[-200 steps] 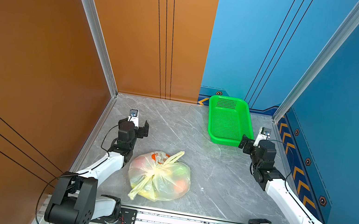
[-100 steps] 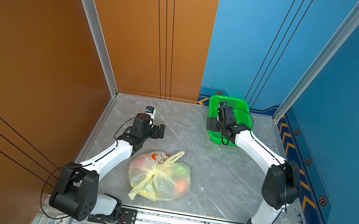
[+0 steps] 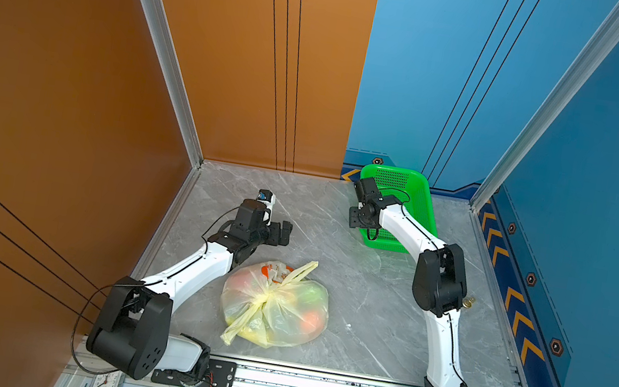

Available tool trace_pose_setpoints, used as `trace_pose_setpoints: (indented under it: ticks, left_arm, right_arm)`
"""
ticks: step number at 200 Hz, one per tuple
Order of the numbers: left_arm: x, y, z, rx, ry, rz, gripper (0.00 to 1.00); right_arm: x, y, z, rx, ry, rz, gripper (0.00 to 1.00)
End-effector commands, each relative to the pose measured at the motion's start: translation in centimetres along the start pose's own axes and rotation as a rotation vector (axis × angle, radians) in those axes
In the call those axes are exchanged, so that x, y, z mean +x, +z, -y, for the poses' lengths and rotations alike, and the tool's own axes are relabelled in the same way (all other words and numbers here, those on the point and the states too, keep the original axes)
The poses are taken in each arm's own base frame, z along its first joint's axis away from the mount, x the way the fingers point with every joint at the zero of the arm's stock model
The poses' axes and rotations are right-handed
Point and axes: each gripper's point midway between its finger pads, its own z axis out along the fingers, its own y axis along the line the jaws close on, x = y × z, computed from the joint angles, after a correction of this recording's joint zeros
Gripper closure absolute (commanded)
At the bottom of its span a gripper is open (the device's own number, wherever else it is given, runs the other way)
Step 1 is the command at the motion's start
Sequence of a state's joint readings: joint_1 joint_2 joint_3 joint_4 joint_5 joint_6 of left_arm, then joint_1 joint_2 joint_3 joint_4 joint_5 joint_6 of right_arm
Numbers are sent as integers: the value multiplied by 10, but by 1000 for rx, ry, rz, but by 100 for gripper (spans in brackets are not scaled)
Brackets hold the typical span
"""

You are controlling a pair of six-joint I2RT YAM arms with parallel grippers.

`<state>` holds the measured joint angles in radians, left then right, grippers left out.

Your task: Untie the knot of the plastic bag and take out the fruit

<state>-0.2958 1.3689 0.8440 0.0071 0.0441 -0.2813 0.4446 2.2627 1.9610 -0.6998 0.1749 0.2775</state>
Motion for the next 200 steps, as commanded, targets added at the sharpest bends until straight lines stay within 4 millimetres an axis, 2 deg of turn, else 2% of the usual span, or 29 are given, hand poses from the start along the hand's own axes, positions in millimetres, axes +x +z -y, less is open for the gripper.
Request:
trace_pose_setpoints:
  ticks: [1,33,56,76,92,97,118,137,142,179,200]
  left_arm:
    - [-5,3,9,25,0,-7,2]
    - [-7,7,11,33,6,-13,2]
    - [-8,9,13,38,10,-15,2]
    - [-10,10,16,47,19,-14,2]
    - [-10,10,17,51,27,-15,2]
    - [-10,10,17,51,30,-16,2]
    - [-10,11,18,52,31,-17,2]
    - [-10,12,19,59,33,-21,2]
    - [-11,12,20,61,33,-20,2]
    - [-12,15,22,68,37,-28,2]
    - [-15,16,25,73,40,-25,2]
  right_arm:
    - [-2,-7,8,3,41,-17,58]
    - [7,-8,23,17,80,-45,80]
    - [16,-11,37,38,95,-66,90]
    - [27,-13,54,62,93,-90,96]
    - [31,-18,67,75,86,-101,98]
    - [44,-14,73,86,77,-131,98]
    - [56,-17,93,115,57,-156,99]
    - [73,-11,112,135,49,-205,100]
    - [67,-21,118,133,52,-184,100]
    - [86,-25,156,180,63,-229,100]
    - [94,-27,170,187,70,-247,100]
